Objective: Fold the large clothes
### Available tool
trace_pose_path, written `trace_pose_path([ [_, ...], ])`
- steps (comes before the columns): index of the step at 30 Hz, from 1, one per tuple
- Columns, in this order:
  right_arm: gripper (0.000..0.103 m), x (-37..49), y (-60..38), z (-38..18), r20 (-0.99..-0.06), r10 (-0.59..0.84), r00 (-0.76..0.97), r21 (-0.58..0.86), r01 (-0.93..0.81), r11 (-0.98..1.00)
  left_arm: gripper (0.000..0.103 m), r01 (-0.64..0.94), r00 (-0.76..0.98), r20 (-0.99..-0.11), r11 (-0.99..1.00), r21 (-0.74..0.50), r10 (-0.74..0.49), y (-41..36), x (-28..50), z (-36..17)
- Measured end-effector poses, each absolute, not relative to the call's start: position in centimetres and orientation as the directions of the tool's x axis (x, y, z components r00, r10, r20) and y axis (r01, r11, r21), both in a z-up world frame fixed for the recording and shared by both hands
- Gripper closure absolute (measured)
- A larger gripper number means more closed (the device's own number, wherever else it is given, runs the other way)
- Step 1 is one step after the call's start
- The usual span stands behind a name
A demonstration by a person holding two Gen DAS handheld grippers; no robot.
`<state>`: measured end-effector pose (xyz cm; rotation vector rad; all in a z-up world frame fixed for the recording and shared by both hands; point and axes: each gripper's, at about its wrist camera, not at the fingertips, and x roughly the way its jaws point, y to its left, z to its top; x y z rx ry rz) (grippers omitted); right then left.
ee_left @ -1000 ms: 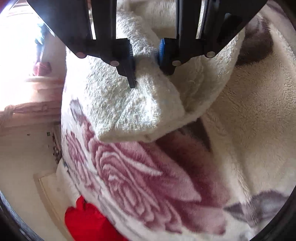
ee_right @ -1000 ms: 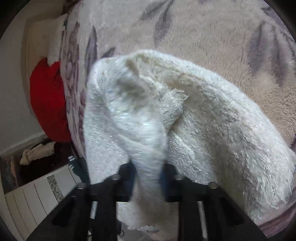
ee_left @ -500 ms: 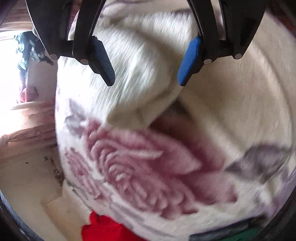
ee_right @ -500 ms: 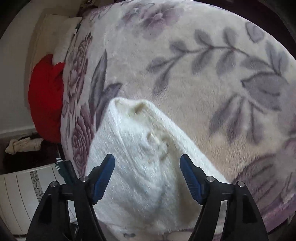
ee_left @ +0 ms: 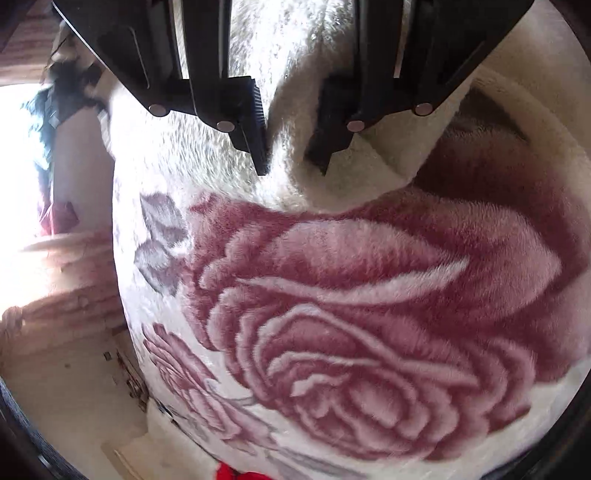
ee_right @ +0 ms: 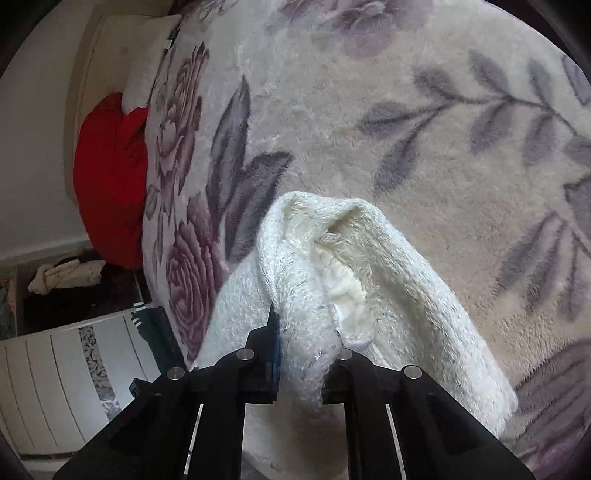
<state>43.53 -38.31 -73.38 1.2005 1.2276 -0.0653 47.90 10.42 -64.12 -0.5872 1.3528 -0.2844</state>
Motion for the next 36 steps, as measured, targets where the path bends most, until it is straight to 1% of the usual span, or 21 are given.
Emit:
trace_pose_path([
  [1,0.091,42.9,-38.2,-74.2,-0.763,0.525,0.378,0.629,0.621,0.467,0.081,-0.15,0.198,-0.818,0.808,-0.569,-0.539,10.7,47.9,-64.9],
  [3,0.088,42.2,-37.3,-76.7,-0.851,0.454,0.262,0.51,0.618,0.599,0.08,-0.14,0.188,-0.821,0.812,-0.566,-0.54,10.7,48.0,-65.2],
  [4,0.083,42.3,-37.0,-77.7,-0.861,0.443,0.249,0.494,0.614,0.615,0.08,-0.128,0.181,-0.822,0.816,-0.564,-0.54,10.7,48.0,-64.8],
  [5,0.081,42.2,-37.1,-78.2,-0.862,0.435,0.262,0.495,0.624,0.605,0.08,-0.104,0.172,-0.833,0.832,-0.545,-0.525,10.6,48.0,-64.1],
  [8,0.082,43.3,-37.9,-76.9,-0.831,0.422,0.362,0.554,0.61,0.567,0.08,-0.031,0.188,-0.854,0.866,-0.499,-0.485,10.5,47.3,-62.8],
  [9,0.083,43.9,-38.1,-76.3,-0.832,0.401,0.383,0.554,0.6,0.577,0.077,-0.03,0.183,-0.855,0.866,-0.499,-0.486,10.6,47.1,-63.0],
  [12,0.082,45.5,-38.1,-76.1,-0.855,0.41,0.317,0.517,0.58,0.629,0.077,-0.073,0.172,-0.855,0.859,-0.507,-0.49,11.7,46.5,-62.4],
  [13,0.075,45.9,-37.8,-76.0,-0.87,0.409,0.275,0.49,0.569,0.661,0.077,-0.082,0.175,-0.864,0.868,-0.49,-0.472,11.8,46.4,-61.6],
  [14,0.063,46.2,-37.6,-75.4,-0.884,0.399,0.243,0.464,0.56,0.687,0.08,-0.07,0.192,-0.883,0.891,-0.449,-0.429,11.8,45.9,-59.8],
  [16,0.054,46.0,-37.5,-72.9,-0.926,0.313,0.21,0.377,0.548,0.747,0.079,-0.029,0.244,-0.901,0.926,-0.378,-0.36,11.3,45.1,-56.9],
  [17,0.052,45.8,-37.3,-71.4,-0.943,0.256,0.211,0.331,0.541,0.773,0.075,-0.013,0.276,-0.901,0.936,-0.351,-0.334,10.8,44.5,-55.3],
  [18,0.051,45.6,-37.0,-69.8,-0.949,0.219,0.228,0.31,0.527,0.791,0.065,-0.001,0.293,-0.898,0.939,-0.343,-0.328,10.0,43.9,-54.1],
  [20,0.05,45.2,-35.9,-67.3,-0.952,0.179,0.249,0.284,0.49,0.824,0.049,0.023,0.279,-0.89,0.929,-0.37,-0.362,7.9,43.0,-53.9],
  [22,0.046,45.7,-32.8,-66.1,-0.936,0.257,0.24,0.337,0.404,0.85,0.049,0.073,0.23,-0.899,0.928,-0.367,-0.373,4.8,42.6,-55.7],
  [23,0.046,46.5,-30.6,-66.5,-0.934,0.295,0.202,0.35,0.354,0.867,0.052,0.101,0.184,-0.914,0.932,-0.348,-0.361,2.8,42.6,-57.7],
  [24,0.046,47.5,-28.1,-67.2,-0.935,0.318,0.16,0.353,0.296,0.888,0.069,0.115,0.159,-0.925,0.937,-0.33,-0.346,1.8,43.1,-59.0],
  [25,0.046,48.6,-25.9,-68.4,-0.943,0.314,0.111,0.333,0.249,0.91,0.071,0.139,0.138,-0.941,0.947,-0.29,-0.309,0.5,43.5,-61.0],
  [27,0.046,50.1,-22.5,-71.7,-0.96,0.278,0.024,0.277,0.192,0.942,0.071,0.146,0.138,-0.952,0.956,-0.254,-0.274,-0.4,44.7,-63.0],
  [30,0.046,52.3,-20.2,-75.0,-0.988,0.154,0.001,0.152,0.163,0.975,0.069,0.159,0.153,-0.94,0.947,-0.28,-0.304,-0.5,47.6,-64.0],
  [31,0.046,52.8,-19.9,-75.4,-0.991,0.134,0.004,0.133,0.153,0.979,0.069,0.159,0.157,-0.935,0.943,-0.294,-0.318,-0.4,48.5,-64.2],
  [36,0.044,54.1,-19.8,-77.3,-0.992,0.128,0.003,0.127,0.161,0.979,0.071,0.159,0.133,-0.937,0.94,-0.303,-0.324,-0.5,50.7,-65.1],
])
